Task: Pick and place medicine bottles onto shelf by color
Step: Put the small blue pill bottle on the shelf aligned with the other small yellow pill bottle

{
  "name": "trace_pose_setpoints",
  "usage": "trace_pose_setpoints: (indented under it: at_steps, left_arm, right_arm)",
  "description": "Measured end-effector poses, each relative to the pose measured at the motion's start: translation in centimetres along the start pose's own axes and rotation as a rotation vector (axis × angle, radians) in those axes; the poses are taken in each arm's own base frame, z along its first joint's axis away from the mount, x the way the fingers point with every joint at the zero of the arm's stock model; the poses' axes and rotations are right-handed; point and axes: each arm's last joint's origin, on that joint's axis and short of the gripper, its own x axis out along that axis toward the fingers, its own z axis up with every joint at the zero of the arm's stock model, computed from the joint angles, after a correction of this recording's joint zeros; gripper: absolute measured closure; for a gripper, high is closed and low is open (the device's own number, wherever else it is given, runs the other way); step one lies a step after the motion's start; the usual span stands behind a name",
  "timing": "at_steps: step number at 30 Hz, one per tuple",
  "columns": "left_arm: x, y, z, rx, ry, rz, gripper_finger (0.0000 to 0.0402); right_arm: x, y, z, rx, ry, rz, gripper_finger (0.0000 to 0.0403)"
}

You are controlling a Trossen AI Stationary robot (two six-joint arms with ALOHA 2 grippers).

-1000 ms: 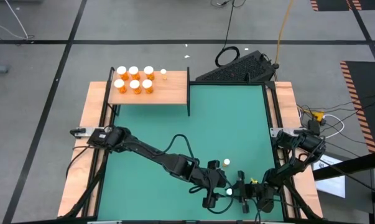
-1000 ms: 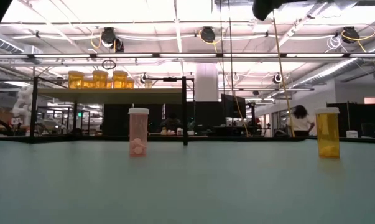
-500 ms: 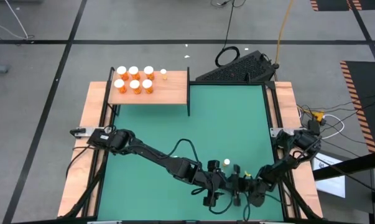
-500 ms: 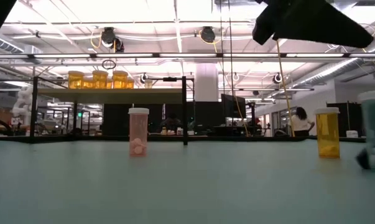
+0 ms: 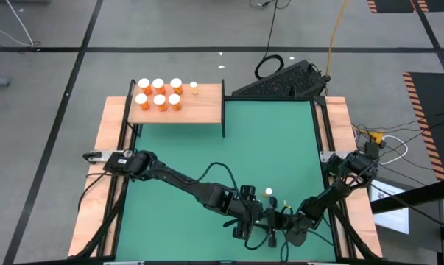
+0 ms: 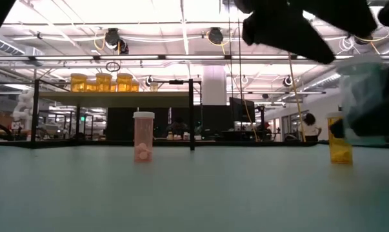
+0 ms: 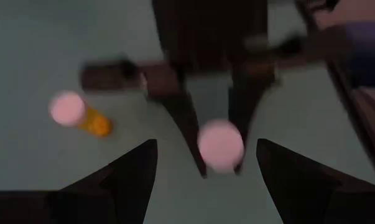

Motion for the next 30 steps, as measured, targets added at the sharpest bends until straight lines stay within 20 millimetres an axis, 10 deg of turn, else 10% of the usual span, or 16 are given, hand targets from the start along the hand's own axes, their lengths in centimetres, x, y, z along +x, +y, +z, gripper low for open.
trace_pose_setpoints:
  at_steps: [30]
  left_arm:
    - [-0.2, -1.1, -0.6, -0.033, 0.032, -0.021, 0.0126]
  right_arm:
    - [1.6, -0.1, 1.2, 0.017, 0.035, -0.046, 0.0301]
